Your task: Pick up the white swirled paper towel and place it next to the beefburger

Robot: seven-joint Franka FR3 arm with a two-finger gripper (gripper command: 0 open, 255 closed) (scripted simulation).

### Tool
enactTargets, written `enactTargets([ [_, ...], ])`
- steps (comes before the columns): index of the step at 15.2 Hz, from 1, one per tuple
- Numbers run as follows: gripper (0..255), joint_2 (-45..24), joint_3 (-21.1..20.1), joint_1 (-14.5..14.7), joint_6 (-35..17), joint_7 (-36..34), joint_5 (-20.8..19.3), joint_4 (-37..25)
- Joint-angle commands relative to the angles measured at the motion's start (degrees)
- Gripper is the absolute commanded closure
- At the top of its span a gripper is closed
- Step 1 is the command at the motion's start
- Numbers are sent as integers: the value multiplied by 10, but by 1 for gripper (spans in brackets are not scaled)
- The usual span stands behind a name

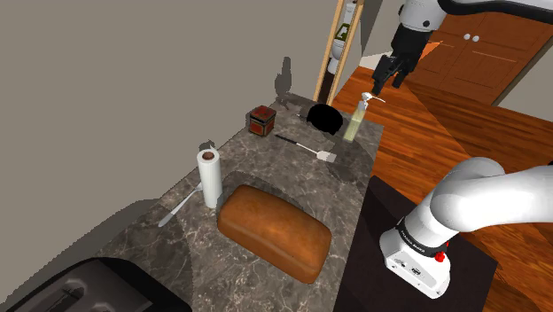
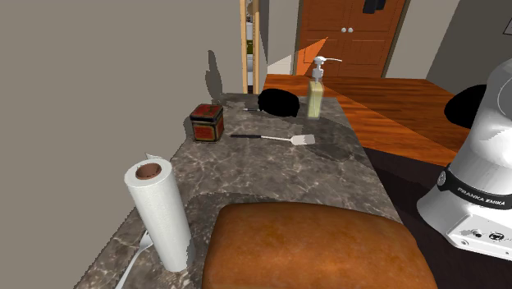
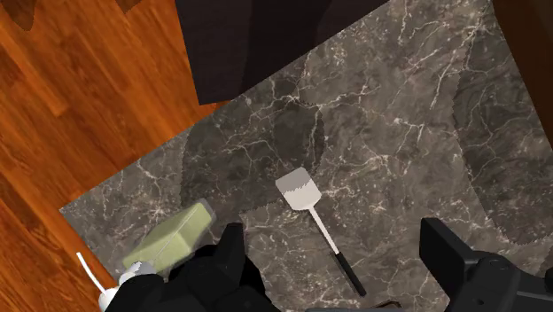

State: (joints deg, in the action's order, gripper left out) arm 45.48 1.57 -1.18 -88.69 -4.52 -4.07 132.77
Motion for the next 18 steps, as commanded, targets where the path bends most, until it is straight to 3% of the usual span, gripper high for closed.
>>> enactTargets([
  [1, 0, 0, 0, 0, 0, 0, 0, 0],
  [11, 0, -80, -117, 36, -84, -131, 66, 2],
  [18, 0, -174, -198, 51, -142, -223, 85, -38],
])
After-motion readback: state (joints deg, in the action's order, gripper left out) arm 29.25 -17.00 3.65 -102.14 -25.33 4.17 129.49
